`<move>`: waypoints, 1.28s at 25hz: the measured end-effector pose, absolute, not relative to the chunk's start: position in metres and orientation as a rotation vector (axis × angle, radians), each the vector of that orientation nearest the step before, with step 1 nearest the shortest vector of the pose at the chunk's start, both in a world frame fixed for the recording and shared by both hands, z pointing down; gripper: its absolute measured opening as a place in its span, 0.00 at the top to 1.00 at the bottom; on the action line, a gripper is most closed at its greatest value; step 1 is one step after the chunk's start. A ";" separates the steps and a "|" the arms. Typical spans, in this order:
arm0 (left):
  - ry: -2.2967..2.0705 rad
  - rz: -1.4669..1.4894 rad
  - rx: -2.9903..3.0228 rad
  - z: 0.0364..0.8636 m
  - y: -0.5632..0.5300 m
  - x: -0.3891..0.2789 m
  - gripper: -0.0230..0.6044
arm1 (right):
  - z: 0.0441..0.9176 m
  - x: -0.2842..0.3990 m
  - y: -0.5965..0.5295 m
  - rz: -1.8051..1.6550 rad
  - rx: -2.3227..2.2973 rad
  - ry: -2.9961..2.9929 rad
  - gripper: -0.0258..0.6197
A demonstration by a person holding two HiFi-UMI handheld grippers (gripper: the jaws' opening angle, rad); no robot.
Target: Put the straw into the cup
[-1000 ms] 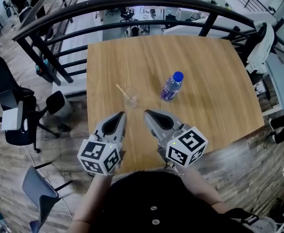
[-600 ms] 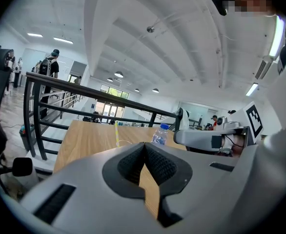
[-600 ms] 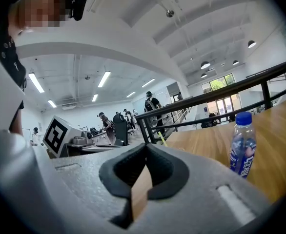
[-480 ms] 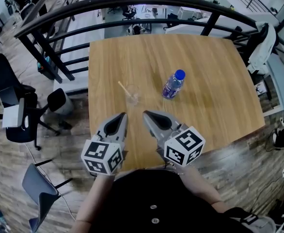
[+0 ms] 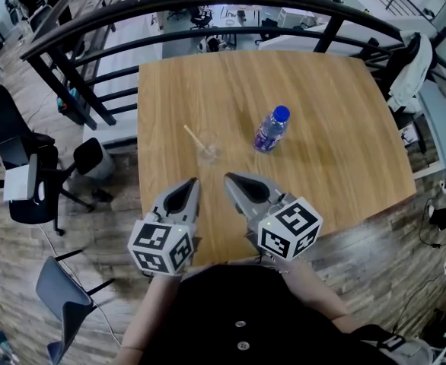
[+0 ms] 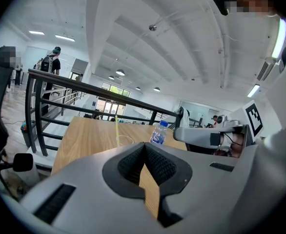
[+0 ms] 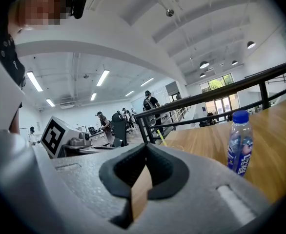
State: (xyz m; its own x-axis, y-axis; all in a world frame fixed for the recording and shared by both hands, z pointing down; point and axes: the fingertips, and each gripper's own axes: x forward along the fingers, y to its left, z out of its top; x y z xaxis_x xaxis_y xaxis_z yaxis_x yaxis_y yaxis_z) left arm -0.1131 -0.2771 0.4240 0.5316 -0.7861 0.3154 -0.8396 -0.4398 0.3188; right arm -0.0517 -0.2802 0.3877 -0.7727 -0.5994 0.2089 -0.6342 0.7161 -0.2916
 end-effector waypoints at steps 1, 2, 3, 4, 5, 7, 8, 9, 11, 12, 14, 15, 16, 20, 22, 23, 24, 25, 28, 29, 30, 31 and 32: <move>-1.326 0.165 2.335 0.424 -0.277 -0.113 0.94 | 0.387 -0.052 -0.280 0.536 1.015 -2.817 0.96; -1.327 0.164 2.333 0.424 -0.276 -0.113 0.94 | 0.387 -0.052 -0.280 0.537 1.015 -2.815 0.96; -1.327 0.162 2.331 0.423 -0.276 -0.114 0.94 | 0.388 -0.052 -0.279 0.537 1.013 -2.813 0.96; -1.327 0.159 2.331 0.423 -0.277 -0.114 0.94 | 0.388 -0.052 -0.279 0.536 1.011 -2.812 0.96; -1.327 0.155 2.331 0.423 -0.277 -0.113 0.94 | 0.389 -0.052 -0.279 0.535 1.008 -2.812 0.96; -1.324 0.145 2.331 0.422 -0.278 -0.113 0.94 | 0.390 -0.052 -0.279 0.536 1.006 -2.813 0.96; -1.324 0.142 2.330 0.423 -0.278 -0.113 0.94 | 0.390 -0.052 -0.279 0.538 1.007 -2.813 0.96; -1.325 0.141 2.329 0.423 -0.279 -0.114 0.94 | 0.390 -0.052 -0.280 0.540 1.010 -2.814 0.96; -1.329 0.141 2.326 0.424 -0.279 -0.116 0.94 | 0.390 -0.053 -0.280 0.537 1.012 -2.815 0.96; -1.331 0.141 2.325 0.424 -0.280 -0.116 0.94 | 0.391 -0.053 -0.281 0.535 1.011 -2.814 0.96; -1.333 0.139 2.325 0.424 -0.280 -0.116 0.94 | 0.391 -0.053 -0.281 0.532 1.008 -2.810 0.96; -1.332 0.139 2.325 0.424 -0.280 -0.115 0.94 | 0.392 -0.053 -0.281 0.532 1.007 -2.809 0.96; -1.328 0.137 2.325 0.424 -0.280 -0.114 0.94 | 0.392 -0.053 -0.281 0.533 1.006 -2.809 0.96; -1.314 0.133 2.320 0.425 -0.279 -0.112 0.94 | 0.391 -0.052 -0.280 0.539 1.004 -2.818 0.96; -1.315 0.133 2.320 0.426 -0.279 -0.112 0.94 | 0.393 -0.052 -0.280 0.538 0.997 -2.816 0.96; -1.316 0.134 2.320 0.427 -0.279 -0.112 0.94 | 0.394 -0.053 -0.280 0.537 0.993 -2.814 0.96; -1.316 0.134 2.320 0.427 -0.279 -0.112 0.94 | 0.394 -0.053 -0.280 0.537 0.990 -2.812 0.96; -1.316 0.135 2.319 0.427 -0.280 -0.112 0.94 | 0.394 -0.054 -0.280 0.537 0.987 -2.812 0.96; -1.313 0.144 2.321 0.428 -0.280 -0.110 0.94 | 0.396 -0.054 -0.280 0.535 0.974 -2.812 0.96; -1.311 0.148 2.321 0.429 -0.280 -0.110 0.94 | 0.397 -0.054 -0.279 0.533 0.968 -2.811 0.96; -1.310 0.149 2.320 0.430 -0.280 -0.109 0.94 | 0.397 -0.054 -0.279 0.532 0.965 -2.810 0.96; -1.309 0.148 2.318 0.430 -0.279 -0.109 0.94 | 0.398 -0.055 -0.278 0.532 0.964 -2.809 0.96; -1.309 0.145 2.315 0.430 -0.279 -0.109 0.94 | 0.398 -0.055 -0.278 0.531 0.964 -2.808 0.96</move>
State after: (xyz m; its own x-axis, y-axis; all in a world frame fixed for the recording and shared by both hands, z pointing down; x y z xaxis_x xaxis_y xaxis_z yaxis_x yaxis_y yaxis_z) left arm -0.1094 -0.2793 0.4302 0.5384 -0.7814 0.3156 -0.8315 -0.4319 0.3493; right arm -0.0547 -0.2779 0.3983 -0.7887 -0.5707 0.2287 -0.6148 0.7347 -0.2868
